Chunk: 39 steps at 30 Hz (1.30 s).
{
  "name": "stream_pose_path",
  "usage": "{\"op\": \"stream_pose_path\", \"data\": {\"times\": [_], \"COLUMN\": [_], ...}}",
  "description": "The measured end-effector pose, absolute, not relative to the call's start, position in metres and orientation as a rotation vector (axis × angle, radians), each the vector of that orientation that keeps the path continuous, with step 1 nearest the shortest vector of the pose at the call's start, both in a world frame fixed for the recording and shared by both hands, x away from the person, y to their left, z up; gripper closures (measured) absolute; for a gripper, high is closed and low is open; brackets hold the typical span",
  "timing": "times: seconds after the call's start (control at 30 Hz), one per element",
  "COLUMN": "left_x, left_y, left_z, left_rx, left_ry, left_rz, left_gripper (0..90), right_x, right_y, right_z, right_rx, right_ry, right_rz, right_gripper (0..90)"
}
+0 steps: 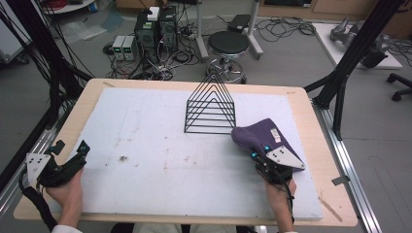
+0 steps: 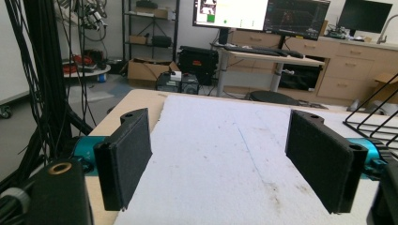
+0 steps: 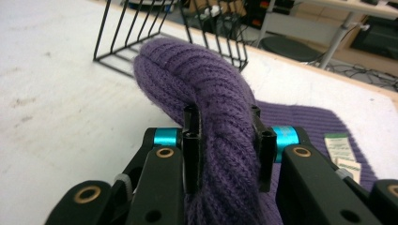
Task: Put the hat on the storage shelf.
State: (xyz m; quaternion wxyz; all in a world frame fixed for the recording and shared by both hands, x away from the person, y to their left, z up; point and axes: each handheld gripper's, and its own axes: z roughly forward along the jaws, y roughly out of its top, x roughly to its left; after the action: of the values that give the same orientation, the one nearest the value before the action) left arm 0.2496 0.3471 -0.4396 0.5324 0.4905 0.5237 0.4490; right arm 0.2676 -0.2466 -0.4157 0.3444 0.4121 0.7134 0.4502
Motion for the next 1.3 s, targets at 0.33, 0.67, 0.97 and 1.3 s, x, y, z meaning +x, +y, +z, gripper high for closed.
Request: {"op": "stream_pose_path", "data": {"times": [0.33,0.67,0.97,1.3], "left_x": [0.25,0.251,0.251,0.253], "left_y": [0.345,0.342,0.342,0.335], "left_z": [-0.44,-0.439,-0.439,-0.438], "left_rx": [1.179,1.197,1.206,1.252], "left_ry": [1.238,1.223,1.217,1.169], "left_rz": [1.069,1.077,1.075,1.076], "left_gripper": [22.7,22.7,22.7,22.7], "right_x": [0.262,0.25,0.24,0.226], "right_y": [-0.249,-0.243,-0.23,-0.218], "right_z": [-0.406,-0.393,-0.377,-0.359], "right_rx": [1.073,0.991,0.925,0.836], "right_ry": [1.725,1.576,1.448,1.378], "right_rz": [1.229,1.253,1.333,1.384], "right_gripper": [72.8,73.0,73.1,73.4]}}
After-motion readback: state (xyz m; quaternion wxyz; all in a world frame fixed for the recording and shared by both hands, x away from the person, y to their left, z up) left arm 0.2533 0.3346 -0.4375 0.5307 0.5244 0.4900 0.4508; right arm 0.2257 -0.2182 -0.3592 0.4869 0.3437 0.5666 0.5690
